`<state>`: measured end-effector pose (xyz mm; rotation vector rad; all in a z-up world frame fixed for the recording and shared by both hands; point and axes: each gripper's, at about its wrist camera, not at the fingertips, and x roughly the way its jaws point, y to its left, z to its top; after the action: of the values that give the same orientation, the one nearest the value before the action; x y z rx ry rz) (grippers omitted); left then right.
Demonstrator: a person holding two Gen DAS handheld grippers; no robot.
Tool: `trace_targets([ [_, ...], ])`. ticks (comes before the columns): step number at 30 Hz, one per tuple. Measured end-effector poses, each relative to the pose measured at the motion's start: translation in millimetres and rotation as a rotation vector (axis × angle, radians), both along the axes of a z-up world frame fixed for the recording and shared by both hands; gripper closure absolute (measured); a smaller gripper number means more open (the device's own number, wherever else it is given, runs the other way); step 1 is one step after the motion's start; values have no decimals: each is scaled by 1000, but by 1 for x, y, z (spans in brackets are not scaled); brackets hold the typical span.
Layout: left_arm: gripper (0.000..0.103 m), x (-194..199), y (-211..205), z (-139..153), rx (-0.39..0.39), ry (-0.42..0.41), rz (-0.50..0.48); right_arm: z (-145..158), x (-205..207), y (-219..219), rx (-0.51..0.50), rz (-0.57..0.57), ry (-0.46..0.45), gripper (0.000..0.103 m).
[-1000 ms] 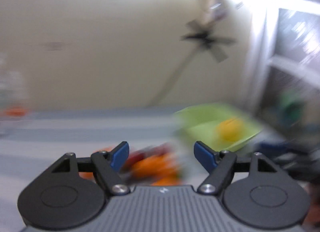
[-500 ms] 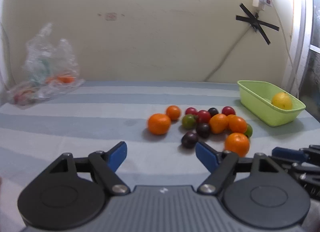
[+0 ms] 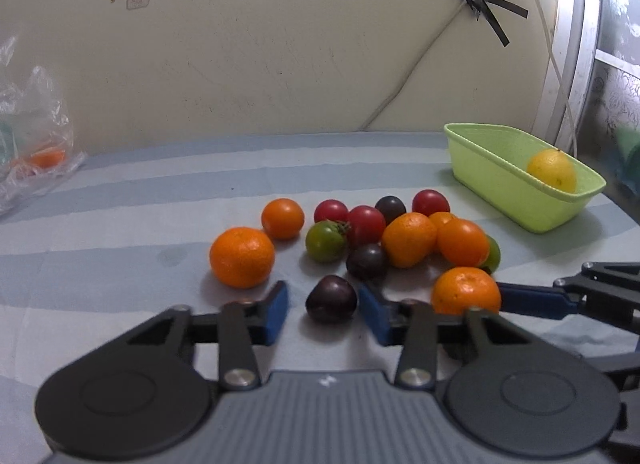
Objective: Organize fruits
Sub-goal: 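Grasp the dark purple tomato with the left gripper while the right grasps a tangerine, then carry the dark tomato and tangerine over the green basket with both grippers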
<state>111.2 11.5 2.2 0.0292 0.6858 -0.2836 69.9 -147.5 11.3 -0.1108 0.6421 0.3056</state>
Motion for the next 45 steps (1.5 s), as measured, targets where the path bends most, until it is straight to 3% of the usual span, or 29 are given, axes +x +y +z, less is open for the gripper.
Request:
trace_targets([
  [1,76,-1,1,1,-11,1,-7,-1,2,1,-3,-1,6,60],
  [8,77,-28,4,6,-76,28,-31,0,-3,0,-9,-17,13,62],
  [13,77,-71,-10,12,-121,46,-100,6,-42,-15,7,-17,1,62],
  [17,77,-93,-39,18,-144,48,-194,9,-80,-41,23,-84,-7,62],
  [22,76,-101,-83,20,-116,39,-294,13,-111,-72,13,-199,-33,62],
  [29,75,-105,-105,9,-72,53,-276,6,-121,-95,24,-243,-16,61],
  [35,58,-110,-108,12,-20,31,-250,6,-128,-94,2,-227,-62,56],
  [39,58,-115,-108,13,-5,26,-243,7,-136,-99,1,-213,-94,55],
  [45,69,-114,-117,10,23,33,-254,4,-137,-101,-9,-179,-111,55],
])
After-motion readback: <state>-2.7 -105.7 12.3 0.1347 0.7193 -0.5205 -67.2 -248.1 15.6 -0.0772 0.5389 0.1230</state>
